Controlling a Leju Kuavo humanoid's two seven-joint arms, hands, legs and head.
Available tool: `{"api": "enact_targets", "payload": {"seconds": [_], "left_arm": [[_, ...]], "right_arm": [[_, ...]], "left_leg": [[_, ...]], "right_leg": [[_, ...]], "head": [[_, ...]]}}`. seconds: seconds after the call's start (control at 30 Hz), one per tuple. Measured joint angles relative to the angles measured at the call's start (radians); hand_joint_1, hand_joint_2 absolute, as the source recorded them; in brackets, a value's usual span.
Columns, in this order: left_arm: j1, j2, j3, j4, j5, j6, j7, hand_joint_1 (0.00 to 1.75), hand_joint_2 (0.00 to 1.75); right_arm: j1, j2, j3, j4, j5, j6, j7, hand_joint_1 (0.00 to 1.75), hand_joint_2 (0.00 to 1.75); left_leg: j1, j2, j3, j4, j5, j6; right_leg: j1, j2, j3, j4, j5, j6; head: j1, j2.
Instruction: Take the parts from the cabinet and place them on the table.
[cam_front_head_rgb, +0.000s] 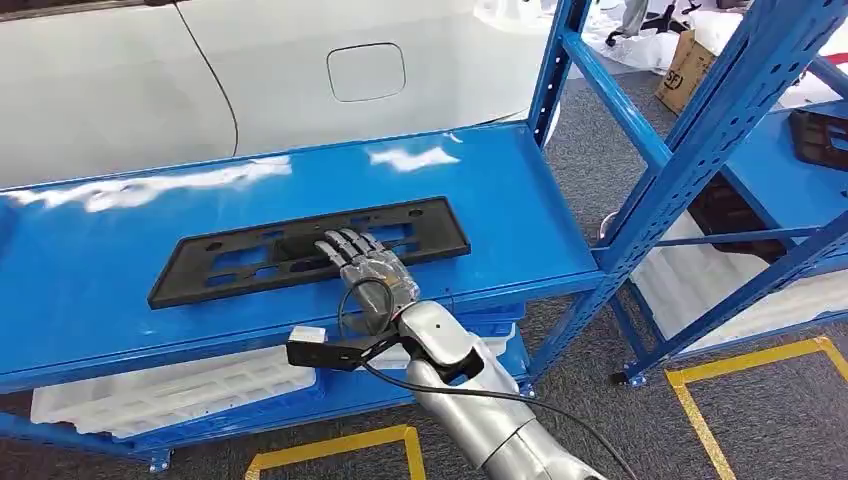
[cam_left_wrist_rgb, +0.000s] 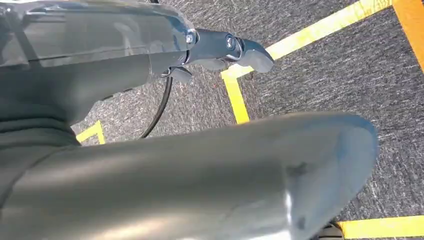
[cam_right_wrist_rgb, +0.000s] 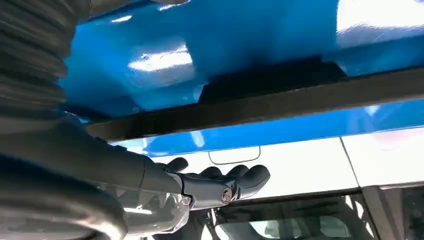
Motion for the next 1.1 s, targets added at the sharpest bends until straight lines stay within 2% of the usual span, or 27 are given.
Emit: {"api": "enact_targets", "payload": {"seconds": [0.37, 0.87, 1.1], "left_arm": [[-0.002, 0.000, -0.010, 0.000, -0.005, 0.000, 0.000, 0.00, 0.00], [-0.002, 0.000, -0.012, 0.000, -0.004, 0.000, 0.000, 0.00, 0.00], [-0.004, 0.000, -0.021, 0.001, -0.015, 0.000, 0.002, 0.00, 0.00]], "right_arm": [[-0.057, -0.002, -0.022, 0.047, 0.025, -0.006, 0.037, 0.00, 1.75], [-0.075, -0.006, -0.059, 0.091, 0.061, -0.025, 0.045, 0.00, 1.75], [-0.098, -0.005, -0.078, 0.110, 0.085, -0.031, 0.078, 0.00, 1.75]], "left_leg": [[0.000, 0.000, 0.000, 0.000, 0.000, 0.000], [0.000, 0.000, 0.000, 0.000, 0.000, 0.000], [0.000, 0.000, 0.000, 0.000, 0.000, 0.000]], "right_leg": [[0.000, 0.000, 0.000, 0.000, 0.000, 0.000], [0.000, 0.000, 0.000, 0.000, 0.000, 0.000], [0.000, 0.000, 0.000, 0.000, 0.000, 0.000]], "head": [[0.000, 0.000], [0.000, 0.000], [0.000, 0.000]]}}
